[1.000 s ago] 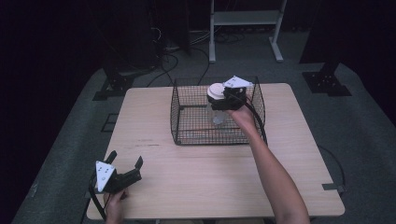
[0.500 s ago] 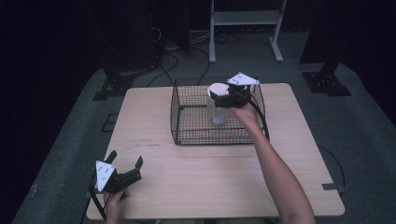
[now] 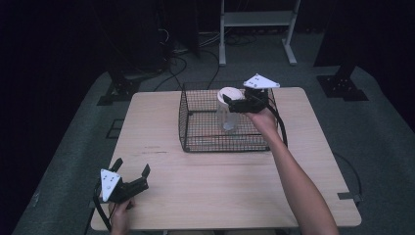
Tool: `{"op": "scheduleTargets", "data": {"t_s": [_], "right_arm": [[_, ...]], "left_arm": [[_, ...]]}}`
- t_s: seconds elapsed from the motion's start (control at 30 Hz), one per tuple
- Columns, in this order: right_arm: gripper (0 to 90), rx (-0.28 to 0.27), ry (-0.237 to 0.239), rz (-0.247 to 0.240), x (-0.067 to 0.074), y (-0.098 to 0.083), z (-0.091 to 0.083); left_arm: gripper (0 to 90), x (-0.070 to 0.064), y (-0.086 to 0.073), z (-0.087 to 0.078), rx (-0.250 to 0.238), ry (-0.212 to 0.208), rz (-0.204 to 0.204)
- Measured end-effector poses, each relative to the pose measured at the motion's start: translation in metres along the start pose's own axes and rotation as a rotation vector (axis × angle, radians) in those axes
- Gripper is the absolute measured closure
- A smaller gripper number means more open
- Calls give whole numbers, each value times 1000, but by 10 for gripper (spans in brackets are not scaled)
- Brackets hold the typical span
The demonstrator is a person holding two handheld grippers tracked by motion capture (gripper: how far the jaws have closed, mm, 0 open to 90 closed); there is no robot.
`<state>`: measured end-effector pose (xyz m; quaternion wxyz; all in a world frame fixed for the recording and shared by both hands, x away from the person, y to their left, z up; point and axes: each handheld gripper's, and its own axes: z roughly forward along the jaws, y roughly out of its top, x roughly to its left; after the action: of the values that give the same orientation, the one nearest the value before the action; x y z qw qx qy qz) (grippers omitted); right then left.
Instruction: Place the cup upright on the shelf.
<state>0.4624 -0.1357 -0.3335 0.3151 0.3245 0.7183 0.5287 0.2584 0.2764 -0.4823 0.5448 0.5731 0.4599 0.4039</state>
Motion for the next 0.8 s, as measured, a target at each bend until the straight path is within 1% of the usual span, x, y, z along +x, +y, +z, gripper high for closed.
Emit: {"op": "scheduleTargets", "data": {"t_s": [0.07,0.1,0.43,0.57,0.63,0.8], "right_arm": [[21,-3,4,2,0,1,-4],[21,-1,3,-8,0,2,-6],[20,-8,9,-8,-5,6,-20],[20,-9,3,-15,-6,8,-26],[21,-8,12,-17,-7,8,-30],[21,-8,4,-23,-8,6,-39]], "left_arm": [[0,0,0,0,-1,-2,-3],[0,0,0,0,-1,-1,-3],[0,0,0,0,1,0,-3],[0,0,0,0,1,1,0],[0,0,0,0,1,1,-1],[0,0,0,0,1,1,0]]}}
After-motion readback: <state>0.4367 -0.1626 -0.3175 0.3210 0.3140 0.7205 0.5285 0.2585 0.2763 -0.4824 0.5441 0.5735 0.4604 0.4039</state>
